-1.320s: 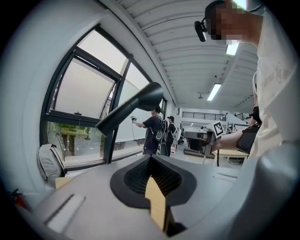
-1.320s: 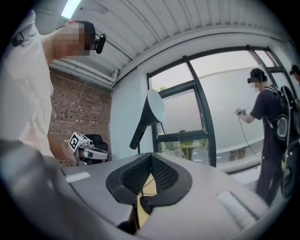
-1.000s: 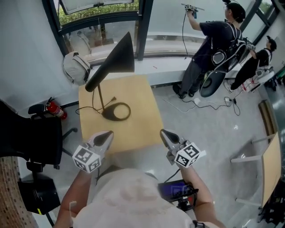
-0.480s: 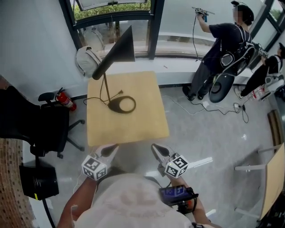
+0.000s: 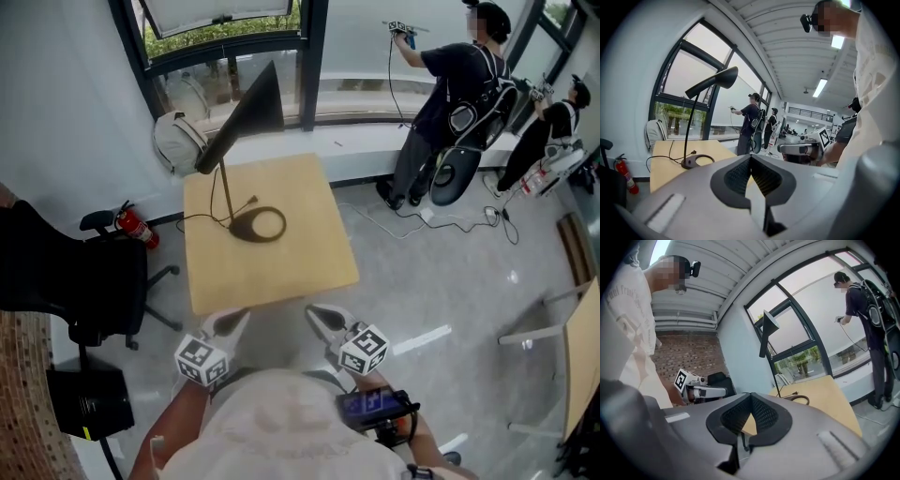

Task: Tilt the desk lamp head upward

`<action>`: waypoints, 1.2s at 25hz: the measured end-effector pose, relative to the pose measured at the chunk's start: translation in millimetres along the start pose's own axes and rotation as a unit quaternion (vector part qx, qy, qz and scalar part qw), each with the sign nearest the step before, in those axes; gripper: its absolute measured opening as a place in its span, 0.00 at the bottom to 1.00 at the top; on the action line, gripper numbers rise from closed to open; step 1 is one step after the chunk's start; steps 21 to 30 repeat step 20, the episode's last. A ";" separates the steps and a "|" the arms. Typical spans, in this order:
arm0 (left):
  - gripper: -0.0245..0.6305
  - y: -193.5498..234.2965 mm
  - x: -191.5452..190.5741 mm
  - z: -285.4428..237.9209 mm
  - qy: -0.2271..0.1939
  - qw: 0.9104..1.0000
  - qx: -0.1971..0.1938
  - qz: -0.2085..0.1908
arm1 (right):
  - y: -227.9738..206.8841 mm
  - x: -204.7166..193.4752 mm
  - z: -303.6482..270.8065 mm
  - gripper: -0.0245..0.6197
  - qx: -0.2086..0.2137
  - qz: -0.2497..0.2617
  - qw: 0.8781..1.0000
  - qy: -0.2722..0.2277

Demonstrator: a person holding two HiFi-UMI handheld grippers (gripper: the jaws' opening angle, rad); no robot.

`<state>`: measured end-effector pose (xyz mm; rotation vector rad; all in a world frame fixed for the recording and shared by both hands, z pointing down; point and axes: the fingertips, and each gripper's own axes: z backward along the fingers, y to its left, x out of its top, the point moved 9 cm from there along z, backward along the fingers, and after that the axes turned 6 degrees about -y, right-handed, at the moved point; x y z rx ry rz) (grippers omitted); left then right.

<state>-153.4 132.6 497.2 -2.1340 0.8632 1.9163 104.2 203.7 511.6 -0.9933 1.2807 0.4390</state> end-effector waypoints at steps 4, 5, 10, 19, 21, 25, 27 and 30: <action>0.04 10.5 -1.5 19.0 0.002 1.000 0.000 -0.005 | 18.4 -1.4 -13.7 0.06 0.000 0.006 1.000 -0.001; 0.04 13.5 -1.8 22.9 0.002 1.000 0.000 -0.002 | 22.3 -2.2 -17.0 0.06 -0.001 0.006 1.000 0.000; 0.04 25.1 -2.8 35.9 -0.005 1.000 -0.009 0.001 | 39.7 -5.0 -29.5 0.06 -0.006 0.007 1.000 0.002; 0.04 44.8 -5.2 52.6 -0.009 1.000 -0.021 0.004 | 59.4 -8.6 -50.5 0.06 -0.014 0.018 1.000 0.002; 0.04 48.1 -6.7 54.8 -0.009 1.000 -0.022 0.004 | 61.3 -9.6 -53.5 0.06 -0.015 0.019 1.000 0.003; 0.04 48.1 -6.7 54.8 -0.009 1.000 -0.022 0.004 | 61.3 -9.6 -53.5 0.06 -0.015 0.019 1.000 0.003; 0.04 48.1 -6.7 54.8 -0.009 1.000 -0.022 0.004 | 61.3 -9.6 -53.5 0.06 -0.015 0.019 1.000 0.003; 0.04 48.1 -6.7 54.8 -0.009 1.000 -0.022 0.004 | 61.3 -9.6 -53.5 0.06 -0.015 0.019 1.000 0.003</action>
